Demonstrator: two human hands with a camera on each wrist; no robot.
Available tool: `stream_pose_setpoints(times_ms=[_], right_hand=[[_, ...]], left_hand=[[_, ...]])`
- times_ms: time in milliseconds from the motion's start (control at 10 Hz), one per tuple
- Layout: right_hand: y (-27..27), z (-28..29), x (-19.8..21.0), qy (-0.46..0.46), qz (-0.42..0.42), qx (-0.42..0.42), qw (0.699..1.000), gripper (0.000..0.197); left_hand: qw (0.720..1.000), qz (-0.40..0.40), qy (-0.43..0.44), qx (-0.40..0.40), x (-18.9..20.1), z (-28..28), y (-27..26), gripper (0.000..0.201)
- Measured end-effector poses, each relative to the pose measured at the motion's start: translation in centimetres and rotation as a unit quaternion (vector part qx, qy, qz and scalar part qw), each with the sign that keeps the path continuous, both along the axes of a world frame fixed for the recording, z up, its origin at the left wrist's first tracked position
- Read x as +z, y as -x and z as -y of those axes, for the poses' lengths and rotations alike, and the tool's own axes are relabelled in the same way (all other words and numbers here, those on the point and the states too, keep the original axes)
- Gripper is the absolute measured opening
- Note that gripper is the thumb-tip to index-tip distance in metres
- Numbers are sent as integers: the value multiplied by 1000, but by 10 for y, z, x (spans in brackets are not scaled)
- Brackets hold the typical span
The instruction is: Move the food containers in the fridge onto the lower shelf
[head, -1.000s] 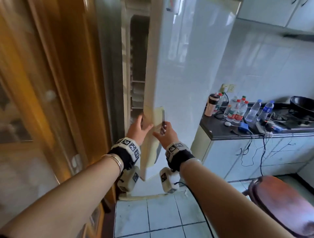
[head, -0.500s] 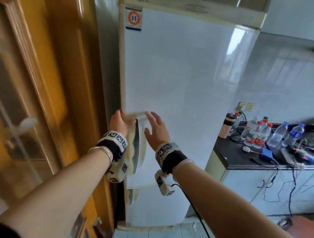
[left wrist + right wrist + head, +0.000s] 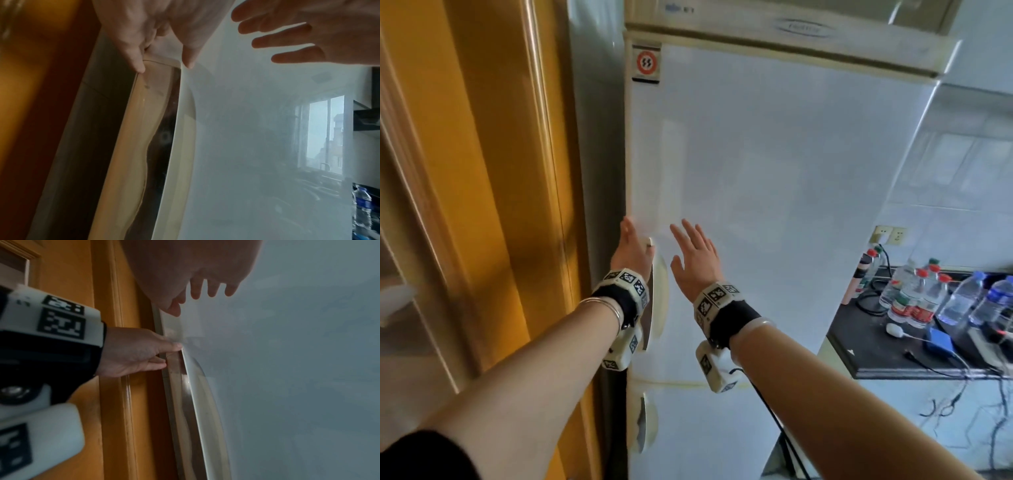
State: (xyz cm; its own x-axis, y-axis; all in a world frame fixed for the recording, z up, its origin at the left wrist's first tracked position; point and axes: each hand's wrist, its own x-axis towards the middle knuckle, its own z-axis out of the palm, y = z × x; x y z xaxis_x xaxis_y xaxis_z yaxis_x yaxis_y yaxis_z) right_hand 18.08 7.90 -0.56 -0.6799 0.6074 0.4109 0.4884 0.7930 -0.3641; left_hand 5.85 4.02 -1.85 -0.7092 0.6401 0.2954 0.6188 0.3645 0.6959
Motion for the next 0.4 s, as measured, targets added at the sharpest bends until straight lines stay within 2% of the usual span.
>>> stream_pose_setpoints(times_ms=[200, 400], right_hand=[[13, -8, 1, -7, -4, -5, 1000, 56], [1, -5, -6, 10, 29, -21, 999, 52]], left_hand=[[999, -18, 40, 1, -5, -10, 8, 75], [999, 8, 38, -17, 15, 16, 1, 67]])
